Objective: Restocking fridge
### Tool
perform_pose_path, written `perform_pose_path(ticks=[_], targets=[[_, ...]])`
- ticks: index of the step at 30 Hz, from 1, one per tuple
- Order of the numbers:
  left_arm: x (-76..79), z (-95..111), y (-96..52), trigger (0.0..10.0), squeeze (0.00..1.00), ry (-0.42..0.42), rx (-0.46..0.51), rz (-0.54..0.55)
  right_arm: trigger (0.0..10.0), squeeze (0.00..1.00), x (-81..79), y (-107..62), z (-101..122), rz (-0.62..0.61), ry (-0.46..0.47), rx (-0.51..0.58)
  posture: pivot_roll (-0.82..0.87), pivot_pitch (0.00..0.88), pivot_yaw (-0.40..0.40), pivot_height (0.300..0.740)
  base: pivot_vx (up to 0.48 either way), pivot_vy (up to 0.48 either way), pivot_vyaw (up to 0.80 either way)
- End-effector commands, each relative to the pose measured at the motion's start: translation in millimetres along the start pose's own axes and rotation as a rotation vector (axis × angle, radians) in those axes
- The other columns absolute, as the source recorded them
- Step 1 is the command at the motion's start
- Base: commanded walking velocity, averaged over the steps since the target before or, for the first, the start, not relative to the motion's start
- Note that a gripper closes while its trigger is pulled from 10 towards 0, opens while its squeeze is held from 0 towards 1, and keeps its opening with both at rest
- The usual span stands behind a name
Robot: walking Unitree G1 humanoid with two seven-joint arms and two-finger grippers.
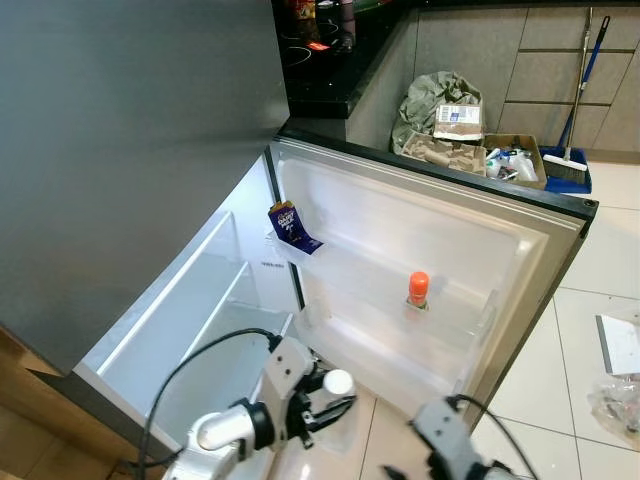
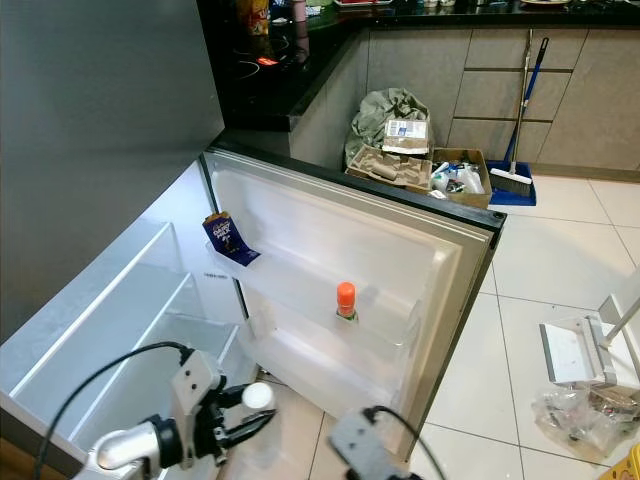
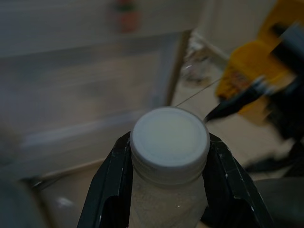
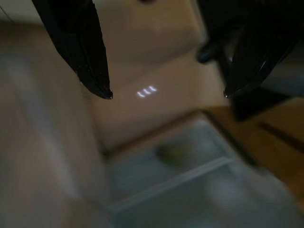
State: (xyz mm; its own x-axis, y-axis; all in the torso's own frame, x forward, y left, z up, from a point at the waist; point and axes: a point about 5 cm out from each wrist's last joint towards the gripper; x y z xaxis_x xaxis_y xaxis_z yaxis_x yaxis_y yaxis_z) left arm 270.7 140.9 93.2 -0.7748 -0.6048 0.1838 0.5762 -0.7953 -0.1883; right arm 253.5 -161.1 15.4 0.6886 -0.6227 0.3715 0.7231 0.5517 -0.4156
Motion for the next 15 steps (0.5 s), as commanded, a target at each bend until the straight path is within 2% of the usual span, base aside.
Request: perform_pose_path(ticks=[1,4,7,10,13,15], targets=[[-9.6,11.8,-9.4,0.0,0.00,0.043,0.024,0.031,10.0,0.00,0.1,-5.7,-10.5,-0.058,0.019,-0.051,-0.08,0.169,0.057,0.740,0.000,0.000,0.00],[-18.4,25.8,-17.1,0.0,0.00,0.082,0.045,0.062,10.0,0.00,10.1,-14.1,-19.8,-0.167,0.019,-0.107,-0.09,0.170,0.068,0.740,0.000,0.000,0.00],[-24.6,34.7,-18.1,0.0,0.00,0.113,0.062,0.100,10.0,0.00,12.9,-16.0,-21.7,-0.206,0.027,-0.113,-0.09,0.170,0.078,0.740,0.000,0.000,0.00],[-35.5,51.5,-15.7,0.0,0.00,0.156,0.104,0.185,10.0,0.00,17.1,-16.4,-20.5,-0.261,0.065,-0.096,-0.09,0.172,0.082,0.740,0.000,0.000,0.00],[-38.8,67.5,-10.2,0.0,0.00,0.155,0.167,0.219,10.0,0.00,19.3,-15.5,-17.6,-0.281,0.078,-0.078,-0.09,0.171,0.083,0.740,0.000,0.000,0.00],[-39.0,71.2,-9.0,0.0,0.00,0.152,0.183,0.222,10.0,0.00,19.7,-15.2,-17.0,-0.287,0.080,-0.075,-0.09,0.171,0.083,0.740,0.000,0.000,0.00]])
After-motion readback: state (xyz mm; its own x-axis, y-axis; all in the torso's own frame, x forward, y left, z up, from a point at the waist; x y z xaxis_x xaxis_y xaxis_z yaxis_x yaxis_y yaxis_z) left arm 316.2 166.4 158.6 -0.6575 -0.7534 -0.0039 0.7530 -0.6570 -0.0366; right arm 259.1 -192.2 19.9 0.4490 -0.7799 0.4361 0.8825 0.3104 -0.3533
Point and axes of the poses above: a point about 5 cm out from each wrist's last joint towards the gripper, its own y axis pointing out of the wrist towards the gripper, its own z axis along the axis of the wrist's last joint, x = y × z, and after that the axes turned 15 degrees about -y, right-handed
